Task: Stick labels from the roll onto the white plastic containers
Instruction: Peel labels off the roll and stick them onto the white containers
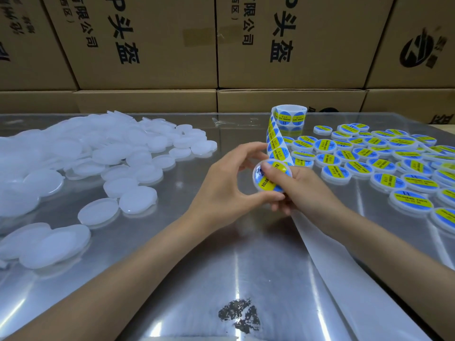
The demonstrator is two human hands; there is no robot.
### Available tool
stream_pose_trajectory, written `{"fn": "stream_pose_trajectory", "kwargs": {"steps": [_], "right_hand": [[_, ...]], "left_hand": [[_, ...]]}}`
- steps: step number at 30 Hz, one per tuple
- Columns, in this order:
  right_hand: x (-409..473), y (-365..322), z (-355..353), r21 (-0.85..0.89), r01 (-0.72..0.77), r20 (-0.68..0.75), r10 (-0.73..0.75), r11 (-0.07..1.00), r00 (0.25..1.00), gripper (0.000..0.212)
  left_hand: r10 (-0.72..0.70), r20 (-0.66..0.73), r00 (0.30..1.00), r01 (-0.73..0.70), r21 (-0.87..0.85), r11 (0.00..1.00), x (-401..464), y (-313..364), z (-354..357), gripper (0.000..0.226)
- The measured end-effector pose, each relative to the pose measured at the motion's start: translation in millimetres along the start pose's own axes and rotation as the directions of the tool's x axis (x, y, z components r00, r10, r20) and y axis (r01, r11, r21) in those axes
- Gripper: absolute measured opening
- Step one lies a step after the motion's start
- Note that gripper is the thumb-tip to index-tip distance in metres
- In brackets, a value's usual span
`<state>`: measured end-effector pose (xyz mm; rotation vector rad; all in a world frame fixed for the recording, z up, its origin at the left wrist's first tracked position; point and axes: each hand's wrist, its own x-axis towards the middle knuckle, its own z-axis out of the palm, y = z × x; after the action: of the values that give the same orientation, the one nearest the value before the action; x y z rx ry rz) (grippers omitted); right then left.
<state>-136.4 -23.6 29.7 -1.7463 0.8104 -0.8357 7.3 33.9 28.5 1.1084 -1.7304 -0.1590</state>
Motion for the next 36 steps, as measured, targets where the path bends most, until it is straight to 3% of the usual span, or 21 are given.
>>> {"fn": "stream_pose_trajectory", "kwargs": {"steps": [3,9,14,17,22,26,30,32,33,34,36], "right_hand": [[1,-2,2,0.08,-0.054,-0.034,0.057,0.995,0.998,0.059],[4,3,5,0.3,-0.2,-0.094,0.238,0.933,0.967,0.067],[4,1,5,0.438,-0.243,-0.061,0.299,0.865,0.952,0.043],[3,0,8,0.5,-0.281,-0.035,0.343,0.819,0.939,0.044],[5,1,11,0.465,-0.32,-0.02,0.371,0.825,0.928,0.057],[6,2,5,0.396,-0.331,-0.025,0.371,0.857,0.928,0.043],[9,2,-5,0.132,-0.233,-0.1,0.247,0.963,0.964,0.044],[12,2,-13,-0.075,-0.142,-0.191,0.125,0.987,0.973,0.044],[13,3,-18,-0.186,-0.103,-0.243,0.056,0.977,0.968,0.043],[14,4,-24,-0.294,-0.083,-0.293,-0.007,0.952,0.956,0.043],[16,10,-35,-0.464,-0.111,-0.361,-0.074,0.879,0.93,0.042]], "left_hand": [[0.018,0.03,0.999,-0.02,0.072,0.997,0,-1,2,0.066],[0.049,0.241,0.969,-0.12,0.289,0.95,-3,-1,2,0.058],[0.022,0.217,0.976,-0.081,0.268,0.96,-3,5,4,0.045],[0.03,0.176,0.984,-0.08,0.28,0.957,-3,5,2,0.04],[0.071,0.118,0.991,-0.098,0.24,0.966,-2,4,0,0.031],[0.202,0.083,0.976,-0.215,0.203,0.955,-2,-3,3,0.022],[0.261,0.073,0.963,-0.27,0.347,0.898,-1,-3,0,0.019],[0.115,0.107,0.988,-0.154,0.533,0.832,0,-5,-5,0.037],[-0.069,0.139,0.988,-0.039,0.654,0.755,1,-8,-10,0.055],[-0.297,0.138,0.945,0.085,0.773,0.628,2,-12,-17,0.07],[-0.642,0.034,0.766,0.256,0.9,0.352,1,-24,-32,0.083]]}}
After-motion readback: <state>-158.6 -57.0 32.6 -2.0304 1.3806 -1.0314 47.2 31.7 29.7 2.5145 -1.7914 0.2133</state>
